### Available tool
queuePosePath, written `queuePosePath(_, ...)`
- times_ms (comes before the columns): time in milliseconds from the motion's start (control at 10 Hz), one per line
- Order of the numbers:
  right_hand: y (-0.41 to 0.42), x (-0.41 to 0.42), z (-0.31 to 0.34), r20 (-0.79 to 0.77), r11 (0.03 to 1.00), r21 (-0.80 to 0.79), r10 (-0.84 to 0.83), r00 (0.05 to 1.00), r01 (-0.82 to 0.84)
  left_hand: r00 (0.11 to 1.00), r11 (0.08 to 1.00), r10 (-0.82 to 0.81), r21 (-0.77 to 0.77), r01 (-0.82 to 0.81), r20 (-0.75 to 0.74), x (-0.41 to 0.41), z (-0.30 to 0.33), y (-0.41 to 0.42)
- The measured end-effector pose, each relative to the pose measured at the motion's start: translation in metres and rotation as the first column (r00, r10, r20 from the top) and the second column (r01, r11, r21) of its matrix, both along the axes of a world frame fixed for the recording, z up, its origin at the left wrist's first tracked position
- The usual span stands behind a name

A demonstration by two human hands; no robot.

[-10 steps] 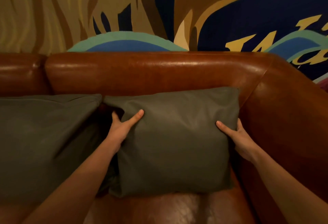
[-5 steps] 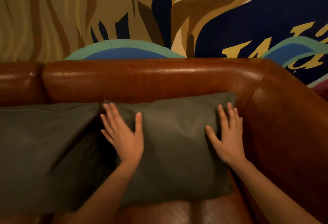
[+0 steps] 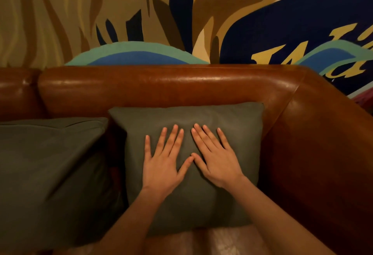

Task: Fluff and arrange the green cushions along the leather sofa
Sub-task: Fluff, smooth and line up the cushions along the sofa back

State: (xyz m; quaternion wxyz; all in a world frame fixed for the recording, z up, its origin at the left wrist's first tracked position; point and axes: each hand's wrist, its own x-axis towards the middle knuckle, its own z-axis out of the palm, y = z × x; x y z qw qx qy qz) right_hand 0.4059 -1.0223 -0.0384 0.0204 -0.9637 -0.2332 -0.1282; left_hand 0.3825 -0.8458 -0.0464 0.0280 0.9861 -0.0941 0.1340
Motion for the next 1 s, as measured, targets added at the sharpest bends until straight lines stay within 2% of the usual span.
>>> queuePosePath(200,-0.022,0.011,-0.005,-0.007,1.0,-0.006,0.005,1.0,-0.005,1.0,0.999,0.004,-0.041,-0.003,0.02,0.01,-0.006,0.004)
queuePosePath(400,-0.065,0.019,-0.006,-0.109,0.994,0.01,-0.108,0.988,0.11,0.999,0.997,0.031,-0.07,-0.032,-0.016,0.017,-0.009,0.003)
queuePosePath(600,-0.062,0.023,-0.011,-0.138,0.99,0.063,-0.115,0.984,0.124,0.999,0.997,0.029,-0.07,-0.031,-0.026,0.02,-0.012,0.004)
queuePosePath(700,-0.064,0.018,-0.013,-0.169,0.966,0.142,-0.193,0.967,0.217,0.999,0.997,0.032,-0.074,-0.035,-0.044,0.019,-0.009,0.005)
queuePosePath(800,-0.07,0.008,-0.007,-0.263,0.91,0.18,-0.322,0.91,0.374,1.0,0.997,0.028,-0.065,-0.029,-0.013,0.012,-0.002,0.004)
queuePosePath(900,-0.075,0.002,0.012,-0.312,0.919,0.132,-0.316,0.896,0.371,0.998,0.995,0.058,-0.076,-0.06,-0.038,0.007,0.012,0.008)
queuePosePath(1000,-0.072,-0.001,0.044,-0.347,0.904,0.092,-0.363,0.865,0.417,0.99,0.996,0.071,-0.04,-0.077,-0.123,0.005,0.043,0.023)
